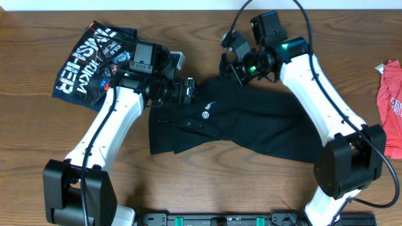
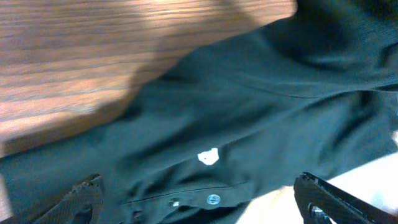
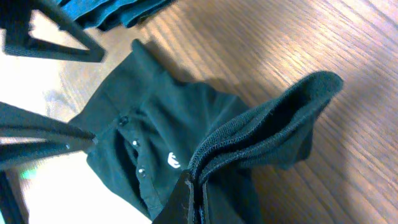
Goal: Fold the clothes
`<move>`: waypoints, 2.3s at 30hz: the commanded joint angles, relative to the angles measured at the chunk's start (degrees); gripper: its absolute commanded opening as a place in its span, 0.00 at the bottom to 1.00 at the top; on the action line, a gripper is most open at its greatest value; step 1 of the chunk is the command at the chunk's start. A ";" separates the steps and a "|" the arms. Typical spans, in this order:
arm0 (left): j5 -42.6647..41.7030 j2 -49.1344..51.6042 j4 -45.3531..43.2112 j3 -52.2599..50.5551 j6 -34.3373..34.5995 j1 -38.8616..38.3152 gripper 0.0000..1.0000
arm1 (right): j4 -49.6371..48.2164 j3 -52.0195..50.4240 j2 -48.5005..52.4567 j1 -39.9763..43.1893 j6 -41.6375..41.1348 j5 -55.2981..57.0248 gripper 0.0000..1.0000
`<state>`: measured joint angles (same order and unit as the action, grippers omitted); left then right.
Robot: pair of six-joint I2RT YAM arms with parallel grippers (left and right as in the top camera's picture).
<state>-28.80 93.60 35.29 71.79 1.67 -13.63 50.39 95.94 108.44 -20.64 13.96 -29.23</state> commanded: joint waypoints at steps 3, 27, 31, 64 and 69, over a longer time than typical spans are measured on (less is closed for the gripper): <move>-11.67 0.22 -0.28 0.79 -6.45 -0.22 0.98 | 0.39 0.28 -5.44 -2.45 4.24 -0.15 0.01; -17.31 -1.60 -10.97 0.79 10.95 -0.17 0.98 | 12.85 0.28 -7.96 -7.69 17.07 -2.47 0.01; -17.29 -1.60 -11.06 0.79 15.61 -0.17 0.98 | 13.03 0.28 -8.33 -8.72 18.10 -2.49 0.01; -27.54 -1.62 -13.60 0.79 29.83 0.35 0.06 | 8.72 0.28 -12.00 -8.00 8.63 7.43 0.01; -27.52 -1.84 -13.57 0.79 28.41 2.67 0.06 | 8.09 0.28 -12.00 -5.57 4.63 9.66 0.05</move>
<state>-55.33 93.21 21.82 71.81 31.48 -12.45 58.81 95.92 97.43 -27.99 22.87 -22.24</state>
